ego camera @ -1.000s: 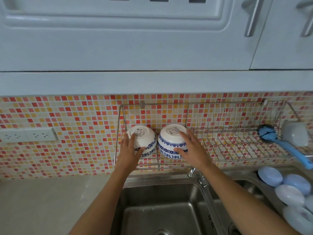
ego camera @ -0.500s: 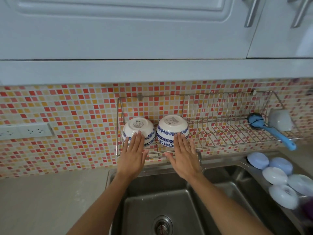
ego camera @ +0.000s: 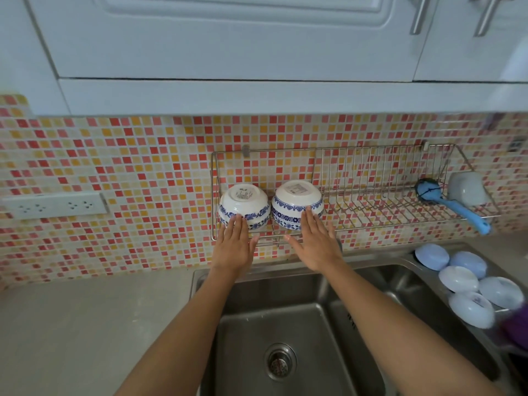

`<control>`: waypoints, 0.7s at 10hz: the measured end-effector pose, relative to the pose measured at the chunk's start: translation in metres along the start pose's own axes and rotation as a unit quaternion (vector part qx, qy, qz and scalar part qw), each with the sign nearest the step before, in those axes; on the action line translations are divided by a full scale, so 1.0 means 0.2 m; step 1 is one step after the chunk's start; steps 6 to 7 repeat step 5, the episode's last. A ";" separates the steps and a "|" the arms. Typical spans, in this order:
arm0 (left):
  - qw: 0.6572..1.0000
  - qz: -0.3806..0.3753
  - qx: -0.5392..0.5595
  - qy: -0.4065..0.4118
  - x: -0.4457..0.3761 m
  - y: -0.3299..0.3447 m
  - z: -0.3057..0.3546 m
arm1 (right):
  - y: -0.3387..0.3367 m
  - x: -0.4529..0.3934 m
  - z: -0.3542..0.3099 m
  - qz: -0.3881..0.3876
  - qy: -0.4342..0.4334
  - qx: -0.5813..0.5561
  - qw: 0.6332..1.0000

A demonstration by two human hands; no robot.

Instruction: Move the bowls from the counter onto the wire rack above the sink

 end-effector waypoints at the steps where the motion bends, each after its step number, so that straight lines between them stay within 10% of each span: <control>1: 1.000 -0.010 0.001 -0.007 0.02 -0.02 0.01 | -0.01 0.00 -0.01 -0.016 0.004 -0.007 1.000; 7: 0.995 -0.069 0.027 -0.067 0.15 -0.16 -0.01 | -0.28 0.15 0.05 -0.050 -0.002 -0.079 0.996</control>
Point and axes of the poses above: each hand's wrist, its own x-axis away from the middle knuckle, its own y-axis out of the palm, z = x × y, the point moved 2 cm from there along -x, towards the middle knuckle, and after that the axes turned 9 degrees about z, right-handed, at the moved point
